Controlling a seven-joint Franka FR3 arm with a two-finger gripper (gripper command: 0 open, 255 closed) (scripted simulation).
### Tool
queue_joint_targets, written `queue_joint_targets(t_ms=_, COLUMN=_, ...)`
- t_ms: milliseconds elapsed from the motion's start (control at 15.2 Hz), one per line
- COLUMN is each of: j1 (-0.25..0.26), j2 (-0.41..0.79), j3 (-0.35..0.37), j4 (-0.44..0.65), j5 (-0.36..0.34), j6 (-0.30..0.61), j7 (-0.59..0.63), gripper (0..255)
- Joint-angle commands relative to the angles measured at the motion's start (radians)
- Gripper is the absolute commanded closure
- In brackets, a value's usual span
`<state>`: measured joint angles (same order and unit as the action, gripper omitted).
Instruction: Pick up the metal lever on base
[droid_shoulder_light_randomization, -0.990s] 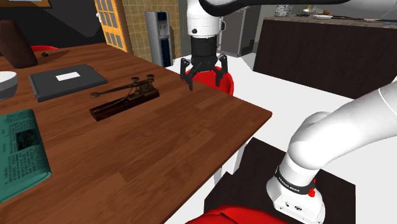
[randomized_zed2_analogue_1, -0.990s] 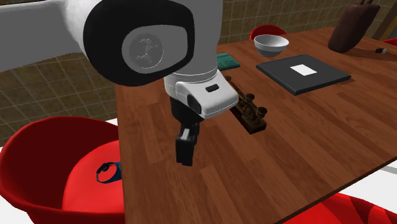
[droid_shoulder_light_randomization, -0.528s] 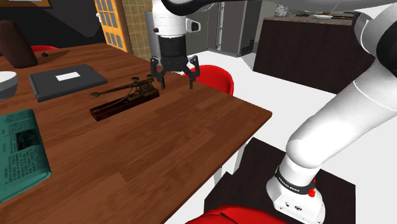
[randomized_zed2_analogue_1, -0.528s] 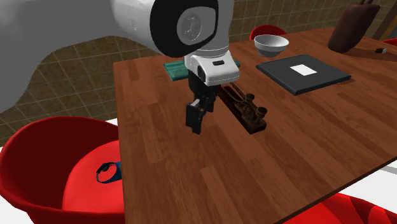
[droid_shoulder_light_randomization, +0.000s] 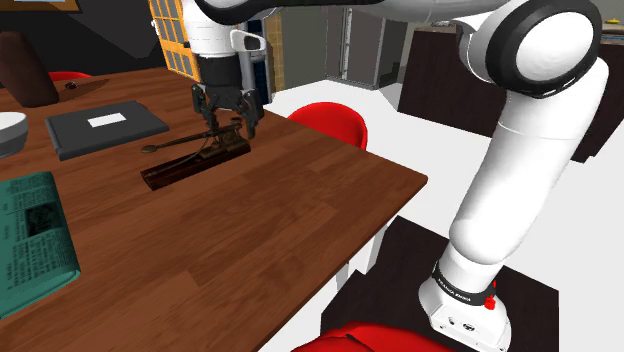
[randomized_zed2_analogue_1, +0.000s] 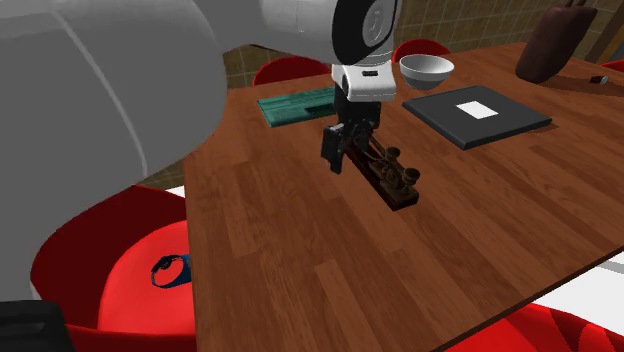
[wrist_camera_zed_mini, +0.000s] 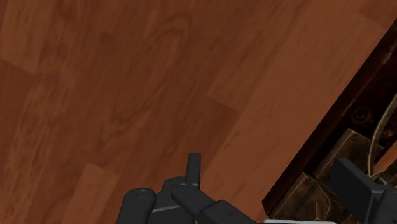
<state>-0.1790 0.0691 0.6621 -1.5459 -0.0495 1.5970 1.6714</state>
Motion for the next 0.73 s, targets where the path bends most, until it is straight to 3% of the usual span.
queue_joint_targets(t_ms=0, j1=0.030, j2=0.105, j3=0.010, j4=0.109, j5=-0.067, j6=-0.021, j7=0.117, gripper=0)
queue_joint_targets(t_ms=396, j1=0.216, j2=0.442, j3=-0.046, j4=0.569, j5=-0.257, j6=-0.167, j7=0.361, gripper=0)
queue_joint_targets(t_ms=660, j1=0.182, j2=0.407, j3=-0.044, j4=0.456, j5=-0.236, j6=-0.089, j7=0.364, gripper=0)
